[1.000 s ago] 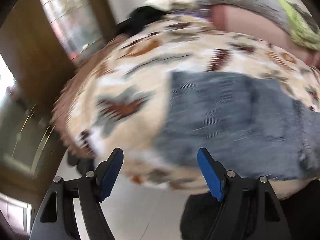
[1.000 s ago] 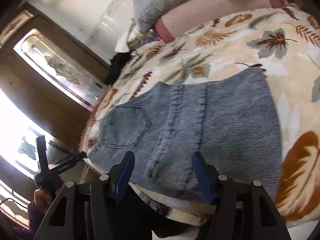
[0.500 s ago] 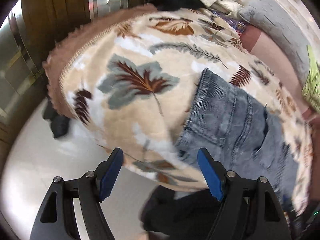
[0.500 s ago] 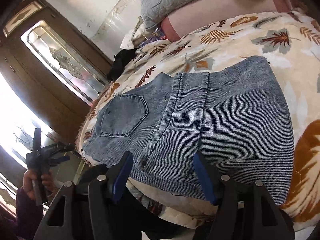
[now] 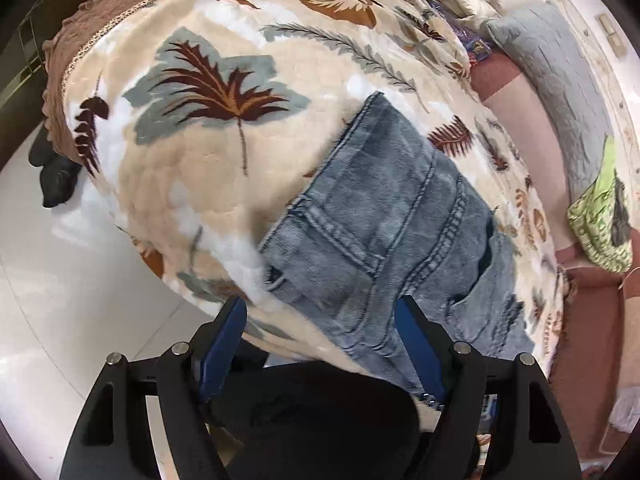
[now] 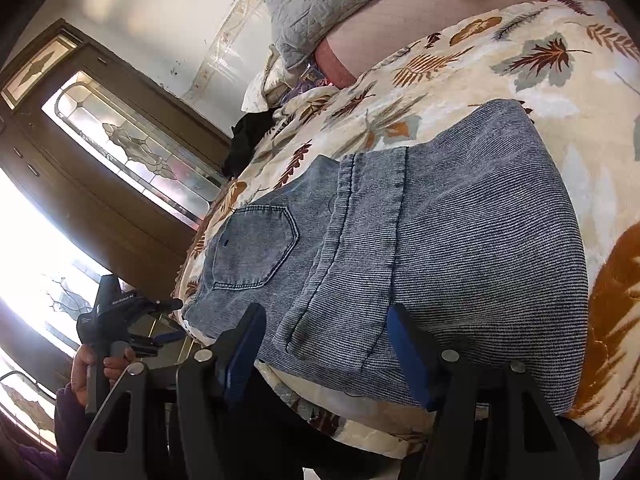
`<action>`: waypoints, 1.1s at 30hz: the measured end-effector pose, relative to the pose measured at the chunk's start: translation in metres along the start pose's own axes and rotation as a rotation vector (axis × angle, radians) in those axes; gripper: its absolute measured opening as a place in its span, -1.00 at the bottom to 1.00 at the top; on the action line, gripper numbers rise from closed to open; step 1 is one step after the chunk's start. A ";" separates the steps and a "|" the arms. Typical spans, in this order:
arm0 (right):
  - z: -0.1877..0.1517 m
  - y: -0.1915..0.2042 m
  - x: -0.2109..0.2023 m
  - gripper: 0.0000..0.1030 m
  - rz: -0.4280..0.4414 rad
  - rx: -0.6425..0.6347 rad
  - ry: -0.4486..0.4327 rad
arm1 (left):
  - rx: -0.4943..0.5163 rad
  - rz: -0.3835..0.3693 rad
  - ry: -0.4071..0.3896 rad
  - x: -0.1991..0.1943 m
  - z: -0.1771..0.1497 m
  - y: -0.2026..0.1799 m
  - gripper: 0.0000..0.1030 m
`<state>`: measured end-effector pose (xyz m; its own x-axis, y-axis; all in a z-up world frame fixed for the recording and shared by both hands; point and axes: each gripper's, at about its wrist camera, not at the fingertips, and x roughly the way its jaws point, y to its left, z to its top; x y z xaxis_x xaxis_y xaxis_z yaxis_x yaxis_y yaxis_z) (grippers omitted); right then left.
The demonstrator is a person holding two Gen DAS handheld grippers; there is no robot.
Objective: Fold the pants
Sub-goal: 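Grasp the folded jeans edge with the left gripper and lift it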
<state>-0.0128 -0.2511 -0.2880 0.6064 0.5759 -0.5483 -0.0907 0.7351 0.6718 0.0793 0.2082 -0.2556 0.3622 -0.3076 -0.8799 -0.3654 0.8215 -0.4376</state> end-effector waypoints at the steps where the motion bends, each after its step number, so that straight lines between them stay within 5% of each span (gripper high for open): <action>1: 0.000 0.000 0.000 0.29 0.002 0.002 -0.001 | -0.005 -0.009 -0.001 0.000 0.001 0.000 0.49; 28: 0.003 -0.008 0.002 0.29 0.028 0.034 0.010 | -0.059 -0.045 0.059 0.029 0.009 -0.006 0.30; 33: 0.003 -0.008 0.003 0.29 0.028 0.034 0.011 | -0.042 -0.025 0.037 0.030 0.013 -0.012 0.02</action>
<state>-0.0084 -0.2564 -0.2934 0.5953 0.5999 -0.5346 -0.0806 0.7065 0.7031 0.1058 0.1957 -0.2744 0.3405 -0.3461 -0.8742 -0.3927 0.7925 -0.4667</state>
